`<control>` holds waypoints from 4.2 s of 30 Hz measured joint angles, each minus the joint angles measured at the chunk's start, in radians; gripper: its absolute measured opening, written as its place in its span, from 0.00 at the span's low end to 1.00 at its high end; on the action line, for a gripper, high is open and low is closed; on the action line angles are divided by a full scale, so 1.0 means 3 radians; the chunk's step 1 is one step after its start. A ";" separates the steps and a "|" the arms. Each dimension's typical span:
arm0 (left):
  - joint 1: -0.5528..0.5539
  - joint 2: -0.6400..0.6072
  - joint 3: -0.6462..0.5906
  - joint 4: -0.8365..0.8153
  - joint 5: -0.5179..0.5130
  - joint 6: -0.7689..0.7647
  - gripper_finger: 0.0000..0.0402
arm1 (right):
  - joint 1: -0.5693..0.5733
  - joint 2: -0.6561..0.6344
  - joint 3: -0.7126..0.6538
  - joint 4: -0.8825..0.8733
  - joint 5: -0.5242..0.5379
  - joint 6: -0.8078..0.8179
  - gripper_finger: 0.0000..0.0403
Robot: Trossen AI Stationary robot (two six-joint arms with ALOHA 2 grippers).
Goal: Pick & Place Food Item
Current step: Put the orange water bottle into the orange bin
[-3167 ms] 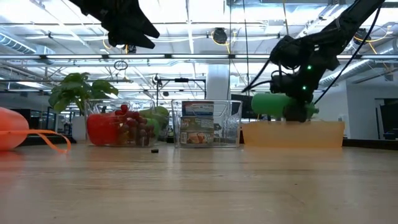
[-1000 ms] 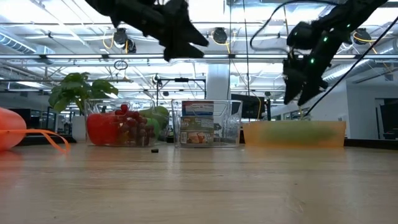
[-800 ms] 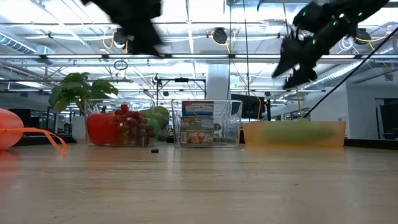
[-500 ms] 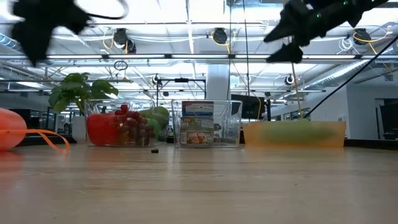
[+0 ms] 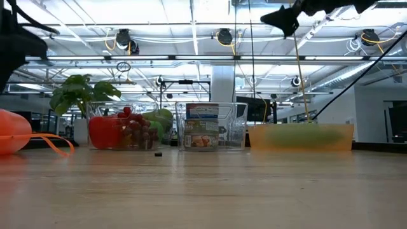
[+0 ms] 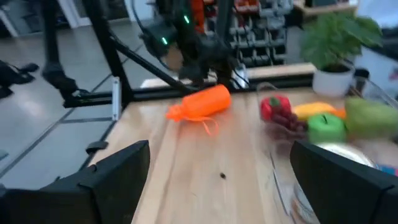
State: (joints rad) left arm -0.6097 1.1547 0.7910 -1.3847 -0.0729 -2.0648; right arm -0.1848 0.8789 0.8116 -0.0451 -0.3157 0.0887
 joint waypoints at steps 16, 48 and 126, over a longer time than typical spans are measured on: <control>0.0011 0.0170 -0.0253 0.1968 -0.0915 0.0801 0.61 | 0.0314 0.0007 0.0000 0.0347 -0.0001 -0.0028 0.91; 0.0685 0.0132 -0.0245 0.3259 -0.0588 0.3287 0.61 | 0.1431 0.2463 0.0690 0.1102 0.1314 -0.0840 0.91; 0.0925 -0.0018 -0.0238 0.4125 -0.1391 0.4464 0.61 | 0.1832 0.4004 0.1408 0.1460 0.2182 0.0074 0.73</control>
State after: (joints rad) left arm -0.3321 1.1493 0.7197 -0.1473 -0.4901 -0.7258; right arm 0.3649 2.0800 1.2339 0.3929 0.3391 0.1108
